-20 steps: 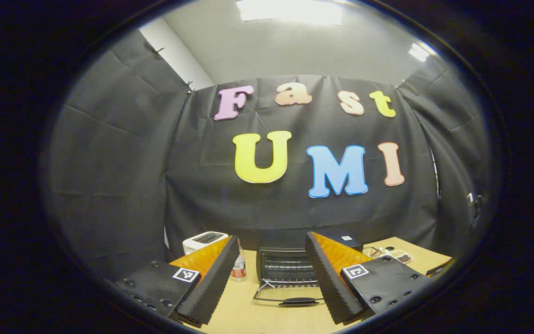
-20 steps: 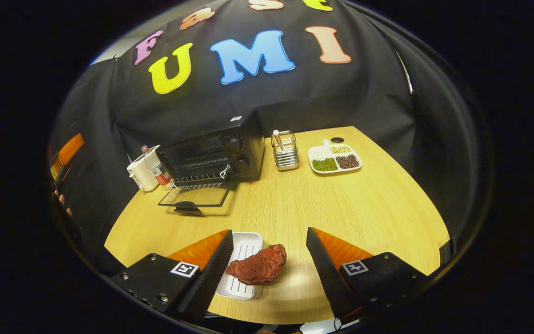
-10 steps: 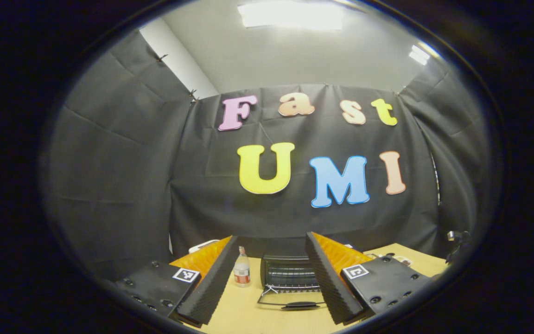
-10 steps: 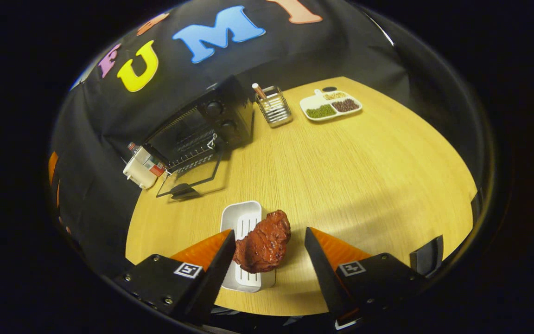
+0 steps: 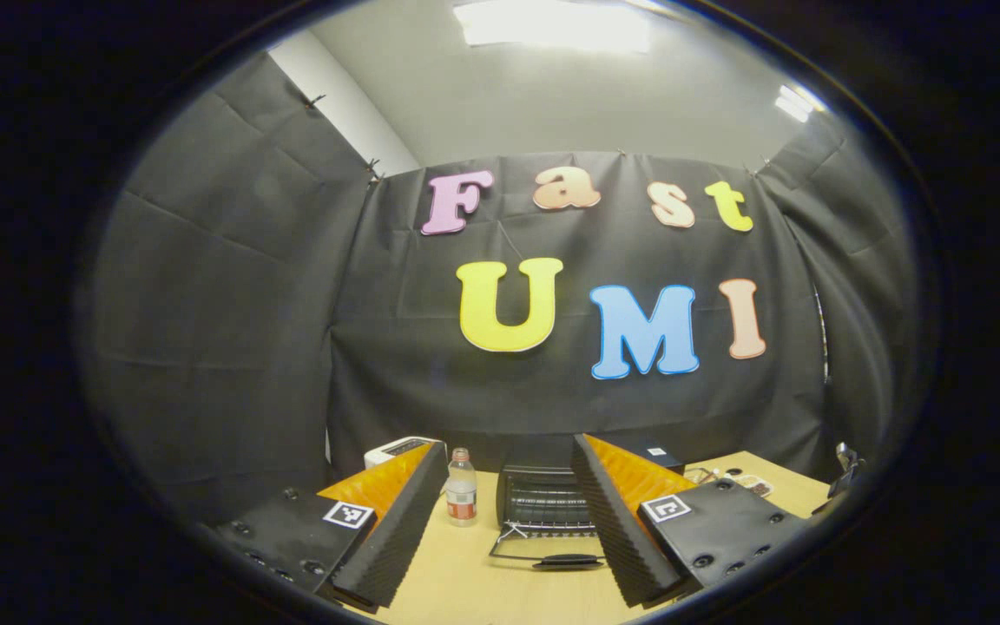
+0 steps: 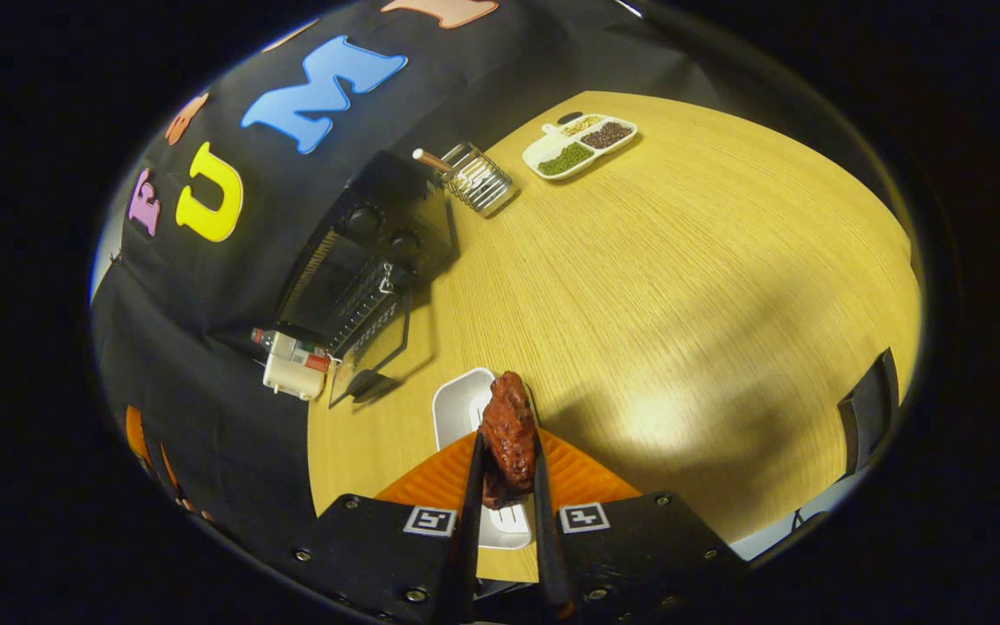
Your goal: Open the electric oven with the left hand, put the food in, and close the electric oven.
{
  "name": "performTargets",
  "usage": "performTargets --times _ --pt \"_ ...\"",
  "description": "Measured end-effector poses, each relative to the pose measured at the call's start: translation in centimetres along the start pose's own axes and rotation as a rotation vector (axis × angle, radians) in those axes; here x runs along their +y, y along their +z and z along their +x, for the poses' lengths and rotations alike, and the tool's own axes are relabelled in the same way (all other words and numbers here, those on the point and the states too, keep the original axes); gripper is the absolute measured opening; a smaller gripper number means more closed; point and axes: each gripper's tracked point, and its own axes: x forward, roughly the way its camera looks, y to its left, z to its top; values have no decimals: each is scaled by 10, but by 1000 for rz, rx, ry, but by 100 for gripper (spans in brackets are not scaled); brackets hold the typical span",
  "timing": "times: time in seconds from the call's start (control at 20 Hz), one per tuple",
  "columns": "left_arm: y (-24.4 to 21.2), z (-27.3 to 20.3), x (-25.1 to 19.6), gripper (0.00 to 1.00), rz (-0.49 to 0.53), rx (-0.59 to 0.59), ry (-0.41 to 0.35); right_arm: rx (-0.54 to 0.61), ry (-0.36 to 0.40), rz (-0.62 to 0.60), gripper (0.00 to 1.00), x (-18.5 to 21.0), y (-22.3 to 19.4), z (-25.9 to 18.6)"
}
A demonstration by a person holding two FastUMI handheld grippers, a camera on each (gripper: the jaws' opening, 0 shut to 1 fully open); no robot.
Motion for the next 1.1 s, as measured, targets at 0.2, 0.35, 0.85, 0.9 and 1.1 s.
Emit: performTargets --times 0.2,0.35,0.85,0.9,1.1 --pt "-2 1 -4 100 0 -3 -8 5 12 -16 11 5 -1 4" --pt "-2 0 -4 100 4 -6 -14 -10 21 1 11 14 5 -4" --pt "-12 9 10 100 -16 4 -11 -62 161 -44 11 91 34 2" --pt "-14 11 12 100 -17 7 -9 -64 170 -50 11 98 37 6" --pt "-21 17 25 100 -22 17 3 -80 219 -52 11 132 48 24"
